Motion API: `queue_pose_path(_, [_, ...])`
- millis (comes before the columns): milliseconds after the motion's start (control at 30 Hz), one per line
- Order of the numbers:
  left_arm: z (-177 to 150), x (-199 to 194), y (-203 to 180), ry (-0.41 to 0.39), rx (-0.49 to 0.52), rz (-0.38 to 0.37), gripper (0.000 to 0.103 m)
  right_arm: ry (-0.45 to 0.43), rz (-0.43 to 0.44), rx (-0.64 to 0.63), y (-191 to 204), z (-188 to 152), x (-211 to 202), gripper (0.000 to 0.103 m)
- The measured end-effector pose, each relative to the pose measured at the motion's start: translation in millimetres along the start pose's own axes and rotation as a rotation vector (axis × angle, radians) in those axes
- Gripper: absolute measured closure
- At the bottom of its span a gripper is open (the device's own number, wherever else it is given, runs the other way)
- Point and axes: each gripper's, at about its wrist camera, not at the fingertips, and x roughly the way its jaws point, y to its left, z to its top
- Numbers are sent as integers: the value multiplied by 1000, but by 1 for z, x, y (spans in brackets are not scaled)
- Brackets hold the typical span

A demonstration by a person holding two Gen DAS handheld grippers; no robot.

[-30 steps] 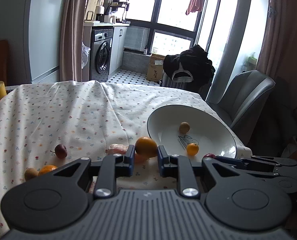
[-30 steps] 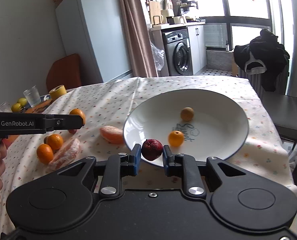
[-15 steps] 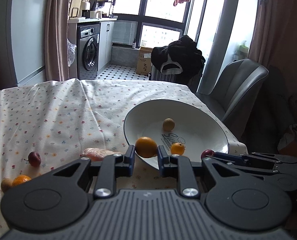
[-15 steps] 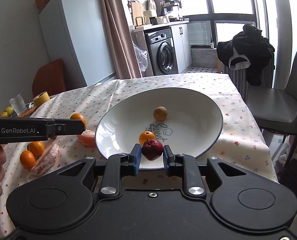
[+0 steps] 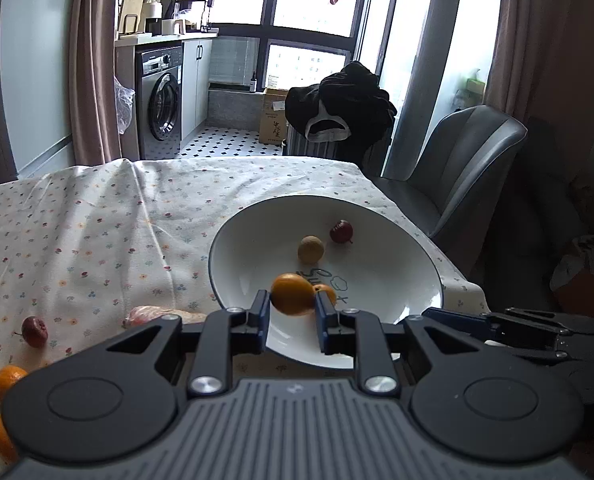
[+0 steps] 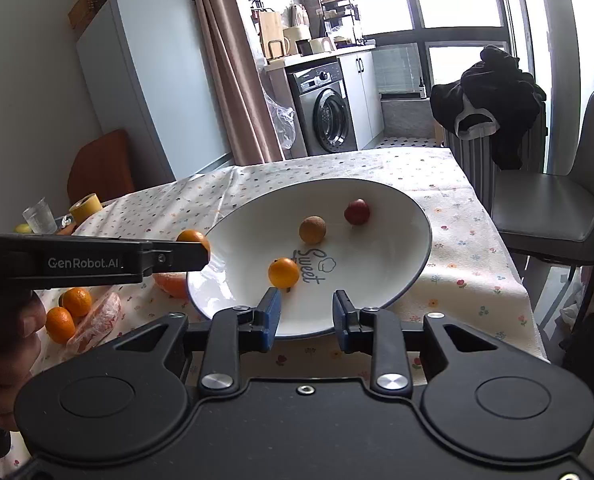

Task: Organize fruits
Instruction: 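Release the plum from the right tool while the left tool drops the orange into the bowl, then move both open tools back toward the remaining fruit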

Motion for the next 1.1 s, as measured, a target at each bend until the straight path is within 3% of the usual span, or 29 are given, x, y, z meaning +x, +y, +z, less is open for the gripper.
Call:
queue_pose_path(367, [1, -17, 10, -17, -8, 29, 74, -4, -10, 1, 2, -1, -6, 67])
queue_pose_path(767, [1, -58, 39, -81, -58, 109, 30, -28, -3, -29, 23, 4, -21, 49])
queue_pose_path(933, [-3, -74, 51, -97, -71, 145, 22, -38, -2, -26, 33, 5, -26, 21])
queue_pose_path(1033, [-6, -84, 58, -117, -76, 176, 19, -40, 9, -30, 41, 7, -29, 14])
queue_pose_path(1100, [-9, -91, 62, -128, -82, 191, 13, -59, -2, -37, 46, 9, -33, 1])
